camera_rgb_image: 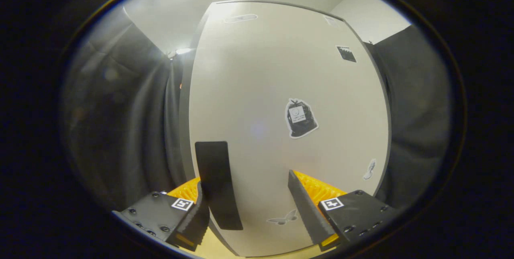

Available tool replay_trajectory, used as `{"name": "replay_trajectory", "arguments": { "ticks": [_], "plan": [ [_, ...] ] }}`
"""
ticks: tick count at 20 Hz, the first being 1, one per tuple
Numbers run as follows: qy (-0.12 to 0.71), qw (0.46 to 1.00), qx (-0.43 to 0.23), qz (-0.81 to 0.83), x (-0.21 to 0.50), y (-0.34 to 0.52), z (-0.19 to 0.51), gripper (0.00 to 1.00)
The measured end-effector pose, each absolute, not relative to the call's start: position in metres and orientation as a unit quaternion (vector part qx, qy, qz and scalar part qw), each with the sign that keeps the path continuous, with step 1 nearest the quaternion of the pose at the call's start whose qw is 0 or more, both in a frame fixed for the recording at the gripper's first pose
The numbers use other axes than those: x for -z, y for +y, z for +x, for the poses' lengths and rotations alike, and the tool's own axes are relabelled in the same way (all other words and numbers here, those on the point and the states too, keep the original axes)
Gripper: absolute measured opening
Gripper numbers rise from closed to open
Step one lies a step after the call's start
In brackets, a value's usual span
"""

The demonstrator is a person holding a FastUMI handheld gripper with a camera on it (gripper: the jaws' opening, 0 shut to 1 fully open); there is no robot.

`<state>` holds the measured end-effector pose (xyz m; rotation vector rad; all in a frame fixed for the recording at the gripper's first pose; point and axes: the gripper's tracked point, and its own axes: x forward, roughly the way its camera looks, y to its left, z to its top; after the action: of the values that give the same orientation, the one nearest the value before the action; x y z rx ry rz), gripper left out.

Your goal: Open the shoe cabinet door, grab the shoes and put them into the shoe cabinet, then close the shoe cabinet door.

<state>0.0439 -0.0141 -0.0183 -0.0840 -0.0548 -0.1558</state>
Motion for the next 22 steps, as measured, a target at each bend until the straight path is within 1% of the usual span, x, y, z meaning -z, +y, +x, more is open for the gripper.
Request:
{"name": "replay_trajectory", "arguments": {
  "ticks": [7,11,14,22],
  "plan": [
    [-0.025,0.996,0.076,-0.036,0.022,-0.013,0.043,0.99],
    [-0.020,0.998,0.054,-0.020,0.026,-0.004,0.037,0.99],
    [-0.005,0.998,0.056,-0.003,0.035,-0.001,0.031,0.99],
    [0.008,0.998,0.059,-0.011,0.035,-0.001,-0.006,0.98]
  ]
}}
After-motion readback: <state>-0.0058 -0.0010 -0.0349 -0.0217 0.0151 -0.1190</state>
